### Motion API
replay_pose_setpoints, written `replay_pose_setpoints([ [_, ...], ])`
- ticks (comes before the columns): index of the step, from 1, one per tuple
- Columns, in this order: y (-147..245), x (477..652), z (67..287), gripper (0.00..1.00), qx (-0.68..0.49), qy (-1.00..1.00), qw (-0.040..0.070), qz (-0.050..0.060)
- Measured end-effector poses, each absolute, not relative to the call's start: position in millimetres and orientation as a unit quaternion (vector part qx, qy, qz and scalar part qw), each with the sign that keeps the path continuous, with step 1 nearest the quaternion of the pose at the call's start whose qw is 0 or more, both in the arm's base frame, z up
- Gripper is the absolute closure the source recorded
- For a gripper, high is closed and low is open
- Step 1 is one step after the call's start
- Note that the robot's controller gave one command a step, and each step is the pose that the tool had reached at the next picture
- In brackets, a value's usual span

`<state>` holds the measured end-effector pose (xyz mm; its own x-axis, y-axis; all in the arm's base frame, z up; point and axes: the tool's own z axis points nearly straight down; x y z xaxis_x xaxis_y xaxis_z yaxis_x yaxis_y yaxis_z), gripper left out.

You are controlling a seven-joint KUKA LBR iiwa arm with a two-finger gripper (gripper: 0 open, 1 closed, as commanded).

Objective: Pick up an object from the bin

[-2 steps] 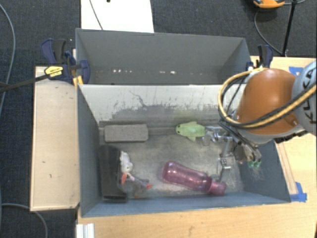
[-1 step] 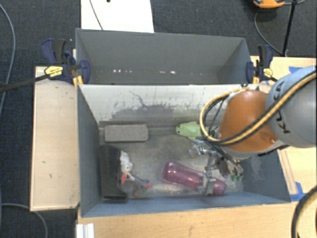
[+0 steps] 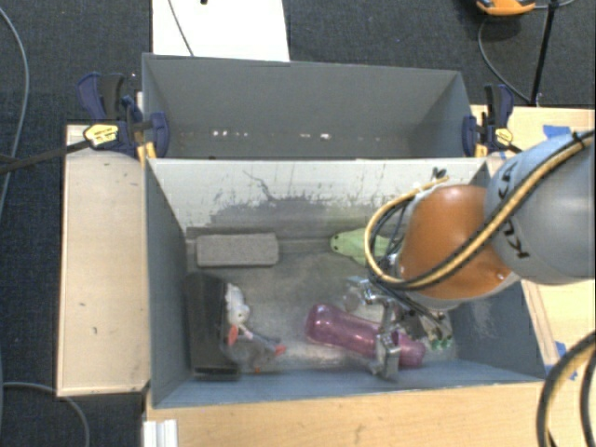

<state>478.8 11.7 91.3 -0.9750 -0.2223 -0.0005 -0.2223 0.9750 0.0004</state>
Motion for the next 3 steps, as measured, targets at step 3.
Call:
replay_pose_setpoints([
  [3, 45.7, 481.2, 71.8, 1.0, -0.04, 0.999, 0.003, 0.0],
])
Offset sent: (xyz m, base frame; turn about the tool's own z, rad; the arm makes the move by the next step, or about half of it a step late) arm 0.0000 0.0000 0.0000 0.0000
